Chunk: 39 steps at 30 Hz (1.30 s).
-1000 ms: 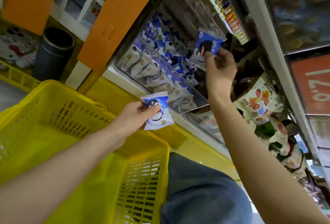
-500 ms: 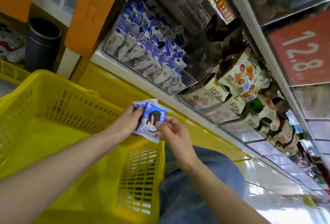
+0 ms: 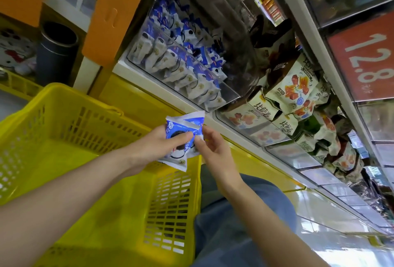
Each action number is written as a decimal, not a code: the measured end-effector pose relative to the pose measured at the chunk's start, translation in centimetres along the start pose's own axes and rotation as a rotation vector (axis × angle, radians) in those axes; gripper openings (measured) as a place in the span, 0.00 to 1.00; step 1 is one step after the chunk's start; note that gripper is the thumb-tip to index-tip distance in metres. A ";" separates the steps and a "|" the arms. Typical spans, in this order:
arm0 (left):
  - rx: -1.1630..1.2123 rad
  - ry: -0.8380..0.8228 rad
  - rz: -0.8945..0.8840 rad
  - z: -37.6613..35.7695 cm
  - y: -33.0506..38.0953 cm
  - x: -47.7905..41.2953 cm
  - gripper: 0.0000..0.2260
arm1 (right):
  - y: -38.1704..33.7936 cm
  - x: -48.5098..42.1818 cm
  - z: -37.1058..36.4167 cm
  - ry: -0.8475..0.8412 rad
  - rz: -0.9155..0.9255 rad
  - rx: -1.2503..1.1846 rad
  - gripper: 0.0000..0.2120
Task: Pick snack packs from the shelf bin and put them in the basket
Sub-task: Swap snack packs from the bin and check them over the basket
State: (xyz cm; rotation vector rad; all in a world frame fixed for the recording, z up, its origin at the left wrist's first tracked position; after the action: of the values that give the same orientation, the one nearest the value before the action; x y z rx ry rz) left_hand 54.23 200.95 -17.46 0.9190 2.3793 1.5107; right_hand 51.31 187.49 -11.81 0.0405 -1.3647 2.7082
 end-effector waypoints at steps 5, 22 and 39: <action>0.059 -0.041 -0.011 0.5 0.4 -0.1 0.10 | -1.9 -1.0 1.1 -0.012 0.105 -0.016 0.10; -0.004 0.198 -0.094 4.8 3.1 -1.5 0.07 | -10.1 -21.0 3.1 0.449 0.188 0.173 0.05; 0.013 0.228 -0.083 5.8 3.3 -2.2 0.10 | -9.5 -26.1 0.2 0.123 0.051 0.452 0.08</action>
State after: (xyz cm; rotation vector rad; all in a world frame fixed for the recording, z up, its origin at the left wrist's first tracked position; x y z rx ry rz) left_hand 59.95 204.98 -17.66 0.6728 2.5498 1.6482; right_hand 78.25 190.76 -5.97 -0.1234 -0.7117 2.9444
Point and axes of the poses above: each hand's wrist, its own x-axis away from the middle knuckle, its own z-axis out of the back of the hand, y = z × x, the point moved 1 cm from there along -x, towards the middle knuckle, and after that the axes turned 7 degrees about z, right-handed, at the moved point
